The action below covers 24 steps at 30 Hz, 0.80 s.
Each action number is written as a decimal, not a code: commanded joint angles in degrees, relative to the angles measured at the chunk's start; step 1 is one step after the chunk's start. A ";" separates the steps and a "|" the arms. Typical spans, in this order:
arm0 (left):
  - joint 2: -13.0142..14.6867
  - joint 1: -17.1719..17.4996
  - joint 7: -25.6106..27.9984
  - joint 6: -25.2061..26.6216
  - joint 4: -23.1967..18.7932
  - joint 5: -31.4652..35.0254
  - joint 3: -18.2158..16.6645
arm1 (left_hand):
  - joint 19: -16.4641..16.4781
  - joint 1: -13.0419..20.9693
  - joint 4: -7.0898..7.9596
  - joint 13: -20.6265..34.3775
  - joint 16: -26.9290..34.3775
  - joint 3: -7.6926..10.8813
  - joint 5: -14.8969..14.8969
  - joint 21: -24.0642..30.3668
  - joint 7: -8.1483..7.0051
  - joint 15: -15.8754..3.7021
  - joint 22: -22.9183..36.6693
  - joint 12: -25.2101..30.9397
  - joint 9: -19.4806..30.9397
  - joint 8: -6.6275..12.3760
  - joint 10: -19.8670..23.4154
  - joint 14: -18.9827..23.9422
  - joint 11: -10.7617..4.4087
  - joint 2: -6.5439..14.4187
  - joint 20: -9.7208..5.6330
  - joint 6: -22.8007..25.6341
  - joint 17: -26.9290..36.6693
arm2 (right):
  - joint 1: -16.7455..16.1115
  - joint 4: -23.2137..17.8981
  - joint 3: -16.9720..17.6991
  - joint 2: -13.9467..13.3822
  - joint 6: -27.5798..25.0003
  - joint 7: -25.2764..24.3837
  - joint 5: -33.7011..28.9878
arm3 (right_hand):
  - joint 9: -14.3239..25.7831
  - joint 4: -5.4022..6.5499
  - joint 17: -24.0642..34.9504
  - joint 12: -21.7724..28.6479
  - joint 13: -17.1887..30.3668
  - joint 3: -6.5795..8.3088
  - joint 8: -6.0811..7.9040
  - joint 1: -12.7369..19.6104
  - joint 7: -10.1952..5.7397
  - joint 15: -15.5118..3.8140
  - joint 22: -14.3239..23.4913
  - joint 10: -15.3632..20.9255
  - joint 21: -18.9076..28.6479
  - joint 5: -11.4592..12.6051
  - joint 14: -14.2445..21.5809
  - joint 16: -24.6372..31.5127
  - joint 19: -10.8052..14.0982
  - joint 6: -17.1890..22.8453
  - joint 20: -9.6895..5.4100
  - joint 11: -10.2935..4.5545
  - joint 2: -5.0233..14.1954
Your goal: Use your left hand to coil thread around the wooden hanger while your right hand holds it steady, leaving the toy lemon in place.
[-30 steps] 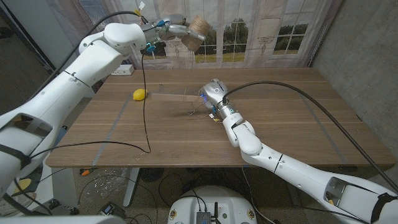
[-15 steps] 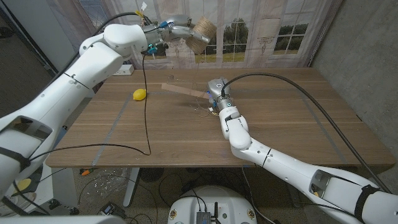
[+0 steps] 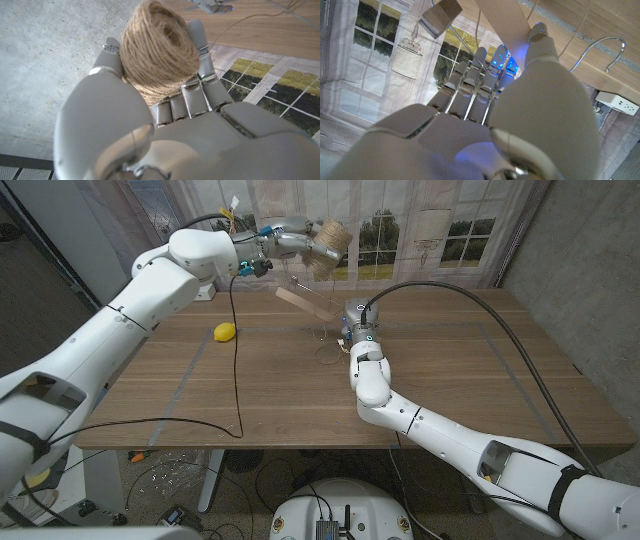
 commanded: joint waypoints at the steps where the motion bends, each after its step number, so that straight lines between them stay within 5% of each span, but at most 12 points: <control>1: 0.17 1.84 -1.97 -0.24 0.85 -1.92 0.75 | 0.55 5.34 1.05 5.40 -0.24 14.49 0.03 0.38 -2.80 -15.04 0.22 3.87 0.21 0.05 8.12 13.81 -7.62 9.16 -3.46 12.88 0.12 | 1.50 2.12 1.78 3.43 -4.73 -11.21 9.29 | 0.28 0.53 -0.09 0.25 0.29 0.72 0.27 8.34 0.68 -7.23 0.14 1.47 0.02 0.01 0.74 -0.20 0.42 0.05 0.21 -0.76 9.79; 11: 0.87 5.77 -0.55 0.86 2.15 -4.45 -0.04 | 0.58 5.32 1.09 5.41 -0.24 14.47 0.03 0.40 -2.88 -14.97 0.22 3.80 0.27 -0.01 8.11 13.87 -7.63 9.17 -3.46 12.85 0.19 | 0.95 1.25 4.22 3.00 -3.99 -22.71 16.74 | 0.34 0.62 -0.14 0.20 0.31 0.76 0.23 8.04 0.97 -7.03 0.15 1.21 0.10 -0.20 0.86 -0.26 0.62 0.02 0.36 -0.60 9.74; 24: 2.35 10.83 5.97 2.66 3.58 -5.48 -2.12 | 0.53 5.37 1.08 5.52 -0.37 14.50 0.04 0.41 -2.80 -14.97 0.22 3.74 0.32 -0.09 8.06 13.81 -7.58 9.21 -3.45 12.85 0.18 | 0.21 -0.37 5.18 0.52 -1.70 -31.89 21.56 | 0.31 0.55 -0.23 0.25 0.38 0.92 0.08 7.94 0.47 -7.14 0.16 1.16 0.13 -0.41 0.84 -0.38 0.73 -0.09 0.45 -0.84 9.71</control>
